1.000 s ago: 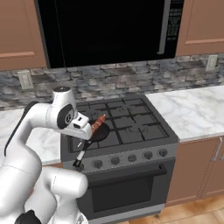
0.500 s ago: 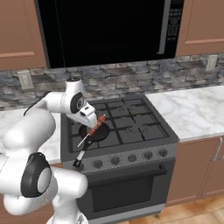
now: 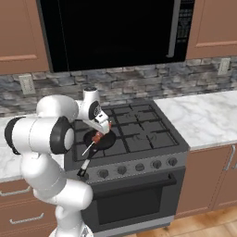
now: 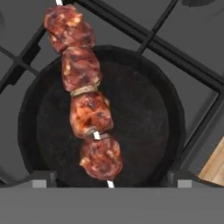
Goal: Place the cold items (broccoli and lemon) from the fridge in one tupperware on the dining counter. Place the warm items (kebab skewer and hot dog) in the stove area in another tupperware.
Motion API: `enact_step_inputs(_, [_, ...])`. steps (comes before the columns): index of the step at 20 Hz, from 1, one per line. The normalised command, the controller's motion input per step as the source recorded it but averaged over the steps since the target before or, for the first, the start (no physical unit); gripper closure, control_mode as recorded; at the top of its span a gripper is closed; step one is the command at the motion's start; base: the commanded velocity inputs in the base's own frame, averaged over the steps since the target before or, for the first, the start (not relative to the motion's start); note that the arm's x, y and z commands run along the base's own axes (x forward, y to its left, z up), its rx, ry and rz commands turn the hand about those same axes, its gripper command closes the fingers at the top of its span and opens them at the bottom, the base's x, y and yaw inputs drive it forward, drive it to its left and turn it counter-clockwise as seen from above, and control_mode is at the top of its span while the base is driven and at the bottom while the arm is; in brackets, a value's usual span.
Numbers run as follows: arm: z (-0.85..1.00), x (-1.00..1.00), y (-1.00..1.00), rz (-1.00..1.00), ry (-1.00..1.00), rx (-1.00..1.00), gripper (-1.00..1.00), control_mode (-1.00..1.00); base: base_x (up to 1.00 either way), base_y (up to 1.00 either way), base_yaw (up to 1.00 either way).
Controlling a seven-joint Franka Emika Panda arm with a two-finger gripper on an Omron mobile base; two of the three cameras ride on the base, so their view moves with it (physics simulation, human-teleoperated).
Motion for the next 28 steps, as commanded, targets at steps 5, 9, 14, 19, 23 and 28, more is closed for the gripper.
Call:
enact_step_inputs(5, [-0.27, 1.00, -0.09, 0.03, 0.00, 0.00, -1.00, -1.00, 0.00, 0.00, 0.00])
enact_step_inputs(9, [-0.48, 0.46, 0.00, 0.08, 0.01, 0.00, -1.00, -1.00, 0.00, 0.00, 0.00])
enact_step_inputs(14, [-0.40, -0.29, 0.01, 0.09, 0.01, 0.00, -1.00, -1.00, 0.00, 0.00, 0.00])
enact_step_inputs(19, [-0.15, -0.31, 0.00, 0.04, 0.02, 0.00, -1.00, -1.00, 0.00, 0.00, 0.00])
enact_step_inputs(23, [-0.12, -0.23, 0.00, 0.00, 0.00, 0.00, 1.00, -1.00, 0.00, 0.00, 0.00])
enact_step_inputs(28, [-0.18, -0.23, 0.02, 0.00, 0.00, 0.00, 1.00, -1.00, 0.00, 0.00, 0.00])
